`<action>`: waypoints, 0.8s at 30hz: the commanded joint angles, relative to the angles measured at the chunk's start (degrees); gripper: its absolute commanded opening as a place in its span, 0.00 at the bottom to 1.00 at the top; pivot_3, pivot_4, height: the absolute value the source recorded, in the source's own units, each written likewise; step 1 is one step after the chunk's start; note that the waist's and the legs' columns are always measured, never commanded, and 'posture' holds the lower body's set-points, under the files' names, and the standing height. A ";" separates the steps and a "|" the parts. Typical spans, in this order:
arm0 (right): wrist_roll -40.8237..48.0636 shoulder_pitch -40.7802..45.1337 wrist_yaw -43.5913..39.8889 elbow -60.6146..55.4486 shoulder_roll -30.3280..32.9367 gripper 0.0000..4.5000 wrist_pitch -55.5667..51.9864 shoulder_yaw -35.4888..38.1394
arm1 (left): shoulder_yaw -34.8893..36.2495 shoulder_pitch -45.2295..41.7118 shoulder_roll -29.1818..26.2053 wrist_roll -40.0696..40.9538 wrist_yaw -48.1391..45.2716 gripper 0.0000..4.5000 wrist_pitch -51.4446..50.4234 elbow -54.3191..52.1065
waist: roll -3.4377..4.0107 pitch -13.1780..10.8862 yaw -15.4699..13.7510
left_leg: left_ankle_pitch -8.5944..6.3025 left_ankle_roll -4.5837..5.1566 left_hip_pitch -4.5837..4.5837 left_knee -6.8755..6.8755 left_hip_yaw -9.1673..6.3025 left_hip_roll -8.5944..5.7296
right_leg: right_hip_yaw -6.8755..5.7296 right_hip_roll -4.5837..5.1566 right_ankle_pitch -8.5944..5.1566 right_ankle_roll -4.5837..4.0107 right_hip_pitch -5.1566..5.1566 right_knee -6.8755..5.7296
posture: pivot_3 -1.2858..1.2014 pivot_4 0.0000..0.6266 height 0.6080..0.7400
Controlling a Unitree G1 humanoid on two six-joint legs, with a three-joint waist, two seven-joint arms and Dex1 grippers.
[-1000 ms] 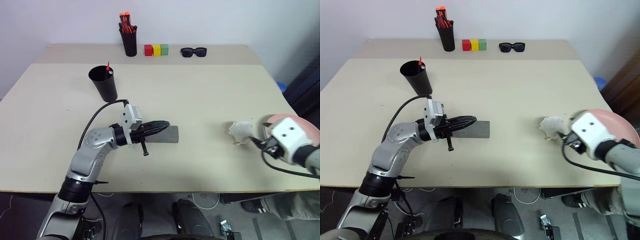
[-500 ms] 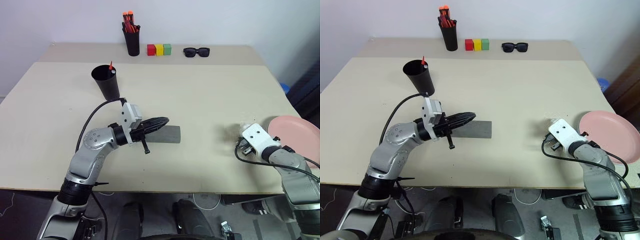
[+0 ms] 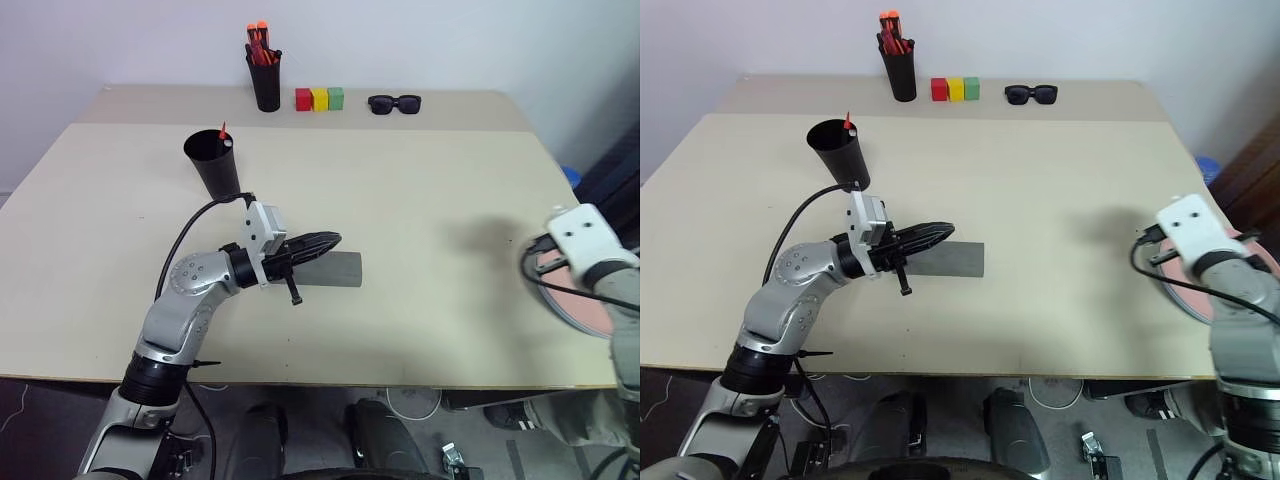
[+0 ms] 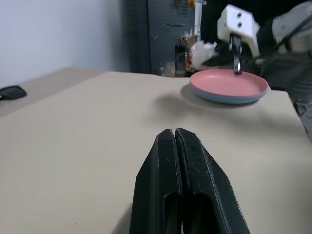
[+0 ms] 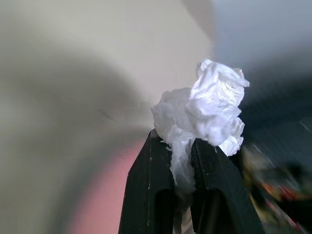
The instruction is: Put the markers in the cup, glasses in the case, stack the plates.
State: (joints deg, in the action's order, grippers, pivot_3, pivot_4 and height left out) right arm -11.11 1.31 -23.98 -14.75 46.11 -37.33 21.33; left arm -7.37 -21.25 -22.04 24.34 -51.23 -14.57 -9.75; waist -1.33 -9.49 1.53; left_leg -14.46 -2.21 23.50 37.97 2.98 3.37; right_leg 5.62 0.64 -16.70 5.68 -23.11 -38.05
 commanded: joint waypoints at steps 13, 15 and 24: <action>4.16 2.33 -3.44 4.22 2.23 0.82 10.86 -0.08 | 3.45 -2.69 -1.23 -0.48 1.83 0.00 0.38 0.77 | 0.00 -0.01 0.12 | -0.01 0.01 -0.01 0.00 0.07 0.00 | 0.07 -0.01 0.00 0.01 -0.05 0.00 | 0.52 0.24 0.94; 5.29 4.33 -4.60 5.49 2.05 0.82 14.89 -1.48 | 6.00 -2.18 -2.95 -0.79 2.87 0.00 1.03 1.35 | 0.00 -0.01 0.41 | -0.01 0.01 -0.01 0.00 0.06 0.00 | 0.07 -0.01 0.00 0.02 -0.04 0.00 | 0.52 0.24 0.94; 20.61 16.86 -16.53 6.17 -7.32 0.82 17.37 -10.89 | 22.12 12.14 -10.10 -1.29 13.32 0.00 -1.41 -5.88 | -0.04 -0.07 1.36 | -0.02 0.03 0.00 -0.14 0.01 0.14 | -0.05 -0.02 0.03 0.07 -0.07 -0.03 | 0.52 0.24 0.94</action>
State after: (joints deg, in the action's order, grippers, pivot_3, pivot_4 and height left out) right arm 7.71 16.72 -38.74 -9.14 39.37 -21.39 11.18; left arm 11.79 -11.68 -31.18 24.05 -39.36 -15.99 -12.04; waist -1.37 -9.56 2.89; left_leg -14.49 -2.17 23.49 37.82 3.01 3.51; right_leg 5.59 0.65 -16.66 5.75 -23.19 -38.05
